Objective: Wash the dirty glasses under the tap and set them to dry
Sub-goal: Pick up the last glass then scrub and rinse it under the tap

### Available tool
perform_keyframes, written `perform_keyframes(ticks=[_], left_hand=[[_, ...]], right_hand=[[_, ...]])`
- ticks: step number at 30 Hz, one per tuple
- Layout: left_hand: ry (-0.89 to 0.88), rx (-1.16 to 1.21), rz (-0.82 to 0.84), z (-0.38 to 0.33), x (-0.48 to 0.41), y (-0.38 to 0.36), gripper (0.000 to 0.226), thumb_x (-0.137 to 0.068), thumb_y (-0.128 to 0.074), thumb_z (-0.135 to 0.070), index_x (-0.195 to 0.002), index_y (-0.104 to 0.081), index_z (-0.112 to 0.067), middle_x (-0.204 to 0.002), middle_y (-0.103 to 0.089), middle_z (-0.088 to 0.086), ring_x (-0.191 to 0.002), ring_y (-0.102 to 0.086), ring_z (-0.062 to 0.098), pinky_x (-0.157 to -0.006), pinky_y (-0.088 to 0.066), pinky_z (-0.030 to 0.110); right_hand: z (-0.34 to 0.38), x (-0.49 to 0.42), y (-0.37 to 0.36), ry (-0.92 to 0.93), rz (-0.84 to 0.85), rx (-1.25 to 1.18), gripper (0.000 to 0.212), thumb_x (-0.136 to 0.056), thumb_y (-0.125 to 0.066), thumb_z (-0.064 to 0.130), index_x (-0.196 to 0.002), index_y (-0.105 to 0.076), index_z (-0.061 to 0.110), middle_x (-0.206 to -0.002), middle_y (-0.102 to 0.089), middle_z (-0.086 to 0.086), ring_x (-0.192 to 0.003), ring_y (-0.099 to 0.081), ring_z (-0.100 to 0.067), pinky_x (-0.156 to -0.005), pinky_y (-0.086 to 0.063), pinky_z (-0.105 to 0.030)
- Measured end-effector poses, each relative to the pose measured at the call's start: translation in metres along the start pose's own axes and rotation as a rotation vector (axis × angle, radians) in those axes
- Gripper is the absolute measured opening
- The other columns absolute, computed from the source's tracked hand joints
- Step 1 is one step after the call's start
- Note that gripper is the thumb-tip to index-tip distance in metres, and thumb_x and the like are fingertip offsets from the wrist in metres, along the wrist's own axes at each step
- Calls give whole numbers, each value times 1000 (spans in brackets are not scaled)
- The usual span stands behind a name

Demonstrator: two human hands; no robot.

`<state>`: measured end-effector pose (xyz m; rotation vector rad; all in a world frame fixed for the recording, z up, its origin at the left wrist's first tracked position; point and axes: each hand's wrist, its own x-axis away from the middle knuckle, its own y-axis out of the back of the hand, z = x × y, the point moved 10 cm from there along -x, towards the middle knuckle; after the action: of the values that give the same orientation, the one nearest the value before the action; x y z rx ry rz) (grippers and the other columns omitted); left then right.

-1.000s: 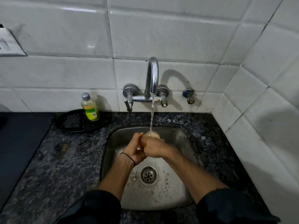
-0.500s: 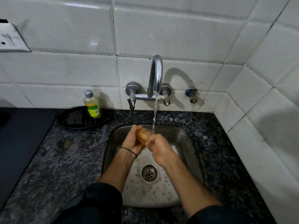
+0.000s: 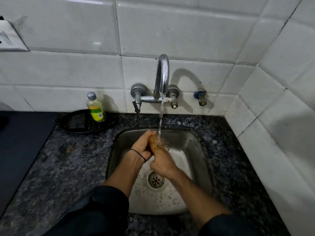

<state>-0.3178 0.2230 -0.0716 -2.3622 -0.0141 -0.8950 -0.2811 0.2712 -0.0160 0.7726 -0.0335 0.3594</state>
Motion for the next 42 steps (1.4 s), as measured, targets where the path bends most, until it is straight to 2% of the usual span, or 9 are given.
perform_keyframes(ticks=[3,6,14,17,24,28,32,37,42], left_hand=[[23,81,6,11,1,11,18,-84,-67,-22,-90,-67,-5,-80,-69,14,-72,-68,25,-66,-59,36],[4,126,22,10,2,14,40,-74,-78,-24,-106,-64,-3,-93,-67,17,-87,-67,28,-83,-58,41],[117,45,-59,17,7,8,40,-96,-57,-35,-116,-62,-2,-90,-71,23,-85,-67,33,-66,-58,44],[152,2,-97,15,10,3,44,-100,-49,-39,-118,-60,0,-98,-69,24,-91,-65,34,-73,-52,46],[132,30,-142,10,4,9,30,-93,-62,-30,-105,-64,-2,-82,-70,17,-81,-65,28,-62,-53,44],[180,81,-119,14,5,11,48,-94,-61,-33,-125,-57,3,-111,-67,27,-100,-64,38,-68,-54,51],[133,87,-62,9,8,3,44,-101,-49,-35,-119,-56,4,-97,-66,26,-88,-63,35,-70,-50,47],[74,155,-41,0,4,5,41,-97,-55,-34,-105,-62,6,-85,-69,23,-82,-65,33,-70,-53,45],[-89,206,5,-18,5,8,27,-96,-58,-27,-87,-63,-2,-76,-68,16,-68,-69,28,-71,-57,41]], right_hand=[[-6,8,-6,-220,27,-775,71,-64,-50,-9,-129,-58,19,-111,-67,-8,-104,-65,-23,-72,-52,-27],[-11,9,-10,-223,39,-1116,76,-52,-48,-2,-126,-62,12,-113,-68,-12,-112,-62,-25,-88,-53,-36],[8,4,10,316,250,1082,48,-100,-39,14,-148,-43,20,-155,-43,1,-149,-28,-16,-122,13,-53],[12,4,17,296,255,1140,51,-100,-41,13,-150,-39,13,-155,-41,-4,-148,-28,-16,-123,11,-51],[0,-14,23,-129,160,-67,54,-75,-55,-9,-126,-56,10,-112,-61,-12,-101,-63,-26,-78,-57,-36],[5,-5,11,117,347,793,53,-93,-51,4,-144,-43,16,-148,-46,-12,-140,-39,-29,-122,-20,-50],[15,-7,11,413,270,1348,51,-101,-41,18,-152,-36,20,-156,-42,1,-149,-28,-17,-118,20,-55],[-3,-17,0,-13,261,258,72,-80,-58,0,-148,-38,14,-141,-52,-13,-125,-53,-28,-108,-45,-43],[-18,-20,4,-277,20,-956,53,-67,-63,18,-118,-66,5,-118,-69,-21,-100,-66,-27,-89,-49,-37]])
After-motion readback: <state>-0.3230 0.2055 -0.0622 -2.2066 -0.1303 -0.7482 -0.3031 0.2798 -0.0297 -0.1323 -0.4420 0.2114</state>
